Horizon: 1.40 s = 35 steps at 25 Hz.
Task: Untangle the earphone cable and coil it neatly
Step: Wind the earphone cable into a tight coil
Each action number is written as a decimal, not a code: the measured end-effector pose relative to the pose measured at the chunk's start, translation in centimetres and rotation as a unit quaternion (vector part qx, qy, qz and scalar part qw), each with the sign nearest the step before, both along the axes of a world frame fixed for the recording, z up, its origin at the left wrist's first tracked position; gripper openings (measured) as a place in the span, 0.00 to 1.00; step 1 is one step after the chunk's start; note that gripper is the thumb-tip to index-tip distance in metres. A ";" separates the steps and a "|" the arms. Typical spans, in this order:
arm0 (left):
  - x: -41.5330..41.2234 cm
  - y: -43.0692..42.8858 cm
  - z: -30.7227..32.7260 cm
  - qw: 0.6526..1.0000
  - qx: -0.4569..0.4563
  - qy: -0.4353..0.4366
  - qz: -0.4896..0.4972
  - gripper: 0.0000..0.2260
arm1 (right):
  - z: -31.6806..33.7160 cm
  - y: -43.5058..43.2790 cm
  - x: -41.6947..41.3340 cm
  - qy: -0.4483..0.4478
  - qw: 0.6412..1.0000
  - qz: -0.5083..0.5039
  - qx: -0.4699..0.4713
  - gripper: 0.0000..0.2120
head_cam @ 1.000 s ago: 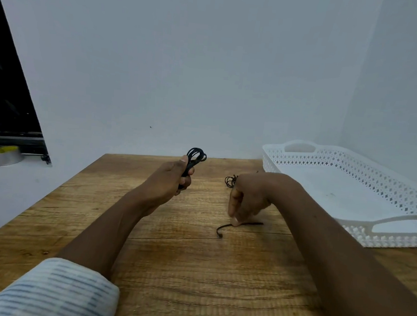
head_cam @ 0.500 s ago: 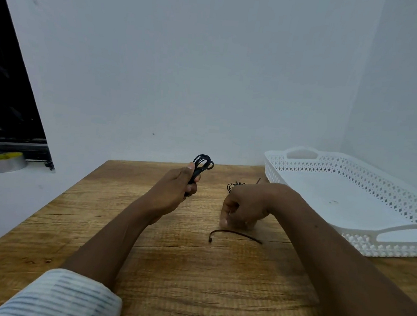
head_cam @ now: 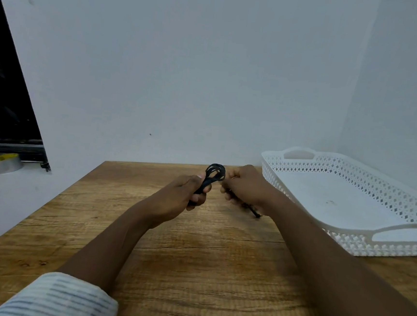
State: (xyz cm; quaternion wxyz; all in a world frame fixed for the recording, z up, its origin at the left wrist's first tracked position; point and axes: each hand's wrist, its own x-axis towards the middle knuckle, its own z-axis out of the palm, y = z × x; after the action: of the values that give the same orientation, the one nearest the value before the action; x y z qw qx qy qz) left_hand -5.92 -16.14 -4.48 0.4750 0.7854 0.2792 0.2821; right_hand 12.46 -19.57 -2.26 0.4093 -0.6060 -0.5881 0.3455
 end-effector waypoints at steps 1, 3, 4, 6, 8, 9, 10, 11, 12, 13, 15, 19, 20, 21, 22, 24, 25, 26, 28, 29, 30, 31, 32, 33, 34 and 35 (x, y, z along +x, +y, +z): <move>0.1 -0.2 0.0 1.000 -0.003 0.003 -0.024 0.19 | -0.1 0.0 0.0 0.051 0.998 -0.007 0.020 0.06; 0.1 -0.3 -0.1 0.999 -0.006 0.006 -0.046 0.19 | -0.4 0.3 -0.1 0.072 0.996 0.015 0.043 0.08; 0.1 -0.3 -0.2 0.999 -0.012 -0.001 -0.047 0.19 | -0.5 0.4 -0.1 0.055 0.996 0.035 0.056 0.08; -0.2 0.0 -0.1 0.998 -0.030 -0.030 -0.041 0.19 | -0.6 0.6 -0.1 0.027 0.993 0.083 0.079 0.07; -0.3 0.2 0.0 0.999 -0.029 -0.039 -0.022 0.19 | -0.6 0.5 -0.2 0.016 0.990 0.104 0.097 0.06; -0.3 0.2 0.0 0.999 -0.022 -0.036 -0.008 0.19 | -0.7 0.5 -0.2 0.012 0.989 0.106 0.106 0.06; -0.2 0.2 0.0 0.999 -0.013 -0.031 0.008 0.20 | -0.6 0.5 -0.3 0.008 0.988 0.106 0.113 0.06; 0.0 0.1 -0.1 0.999 -0.003 -0.025 0.025 0.20 | -0.6 0.5 -0.4 0.004 0.987 0.104 0.119 0.06; 0.1 0.1 -0.2 0.999 0.008 -0.017 0.042 0.21 | -0.5 0.5 -0.4 0.003 0.987 0.101 0.122 0.05; 0.2 0.1 -0.2 0.998 0.022 -0.010 0.057 0.21 | -0.5 0.6 -0.4 0.002 0.987 0.100 0.123 0.06; 0.4 0.2 -0.4 0.995 0.051 -0.003 0.085 0.21 | -0.5 0.5 -0.4 0.003 0.988 0.098 0.118 0.07; 0.7 0.2 -0.4 0.984 0.074 -0.037 0.157 0.16 | -0.7 0.5 -0.7 0.035 0.990 0.097 0.098 0.06; 0.8 0.0 -0.4 0.981 0.082 -0.055 0.169 0.14 | -0.8 0.5 -0.9 0.050 0.990 0.092 0.091 0.06; 0.9 -0.1 -0.3 0.977 0.090 -0.076 0.179 0.13 | -0.8 0.6 -1.0 0.069 0.991 0.086 0.081 0.06; 1.1 -0.3 -0.3 0.972 0.098 -0.096 0.192 0.11 | -0.7 0.6 -1.1 0.091 0.990 0.080 0.069 0.07; 1.3 -0.5 -0.2 0.959 0.111 -0.122 0.229 0.11 | -0.3 0.5 -1.6 0.135 0.988 0.060 0.047 0.08; 1.4 -0.5 -0.3 0.953 0.116 -0.128 0.250 0.11 | 0.0 0.3 -2.1 0.150 0.987 0.037 0.044 0.08; 1.5 -0.5 -0.3 0.947 0.119 -0.128 0.271 0.11 | 0.2 0.1 -2.6 0.152 0.987 0.005 0.052 0.09; 1.5 -0.3 -0.5 0.936 0.117 -0.116 0.311 0.12 | 0.6 -0.3 -3.8 0.101 0.987 -0.067 0.104 0.11; 1.5 -0.2 -0.5 0.932 0.111 -0.107 0.328 0.13 | 0.6 -0.5 -4.2 0.057 0.985 -0.085 0.137 0.10; 1.5 0.0 -0.4 0.929 0.101 -0.098 0.343 0.13 | 0.6 -0.5 -4.4 0.020 0.982 -0.089 0.164 0.09; 1.4 0.1 -0.4 0.926 0.088 -0.091 0.355 0.13 | 0.5 -0.5 -4.5 -0.004 0.980 -0.085 0.181 0.07; 1.4 0.1 -0.3 0.925 0.072 -0.088 0.362 0.12 | 0.4 -0.5 -4.5 -0.015 0.978 -0.079 0.191 0.06; 1.4 0.2 -0.3 0.924 0.055 -0.088 0.367 0.12 | 0.3 -0.5 -4.4 -0.023 0.977 -0.071 0.200 0.05; 1.3 0.3 -0.2 0.923 0.042 -0.089 0.371 0.12 | 0.2 -0.5 -4.3 -0.040 0.974 -0.059 0.213 0.05; 1.4 0.3 -0.2 0.923 0.033 -0.089 0.374 0.12 | 0.0 -0.5 -4.3 -0.070 0.970 -0.041 0.230 0.04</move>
State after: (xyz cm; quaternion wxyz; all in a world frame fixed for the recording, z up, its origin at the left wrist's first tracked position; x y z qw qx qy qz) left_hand -4.56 -15.83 -4.71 0.3321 0.6103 0.4997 0.5172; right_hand 8.16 -20.10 -2.21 0.5092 -0.5418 -0.6538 0.1402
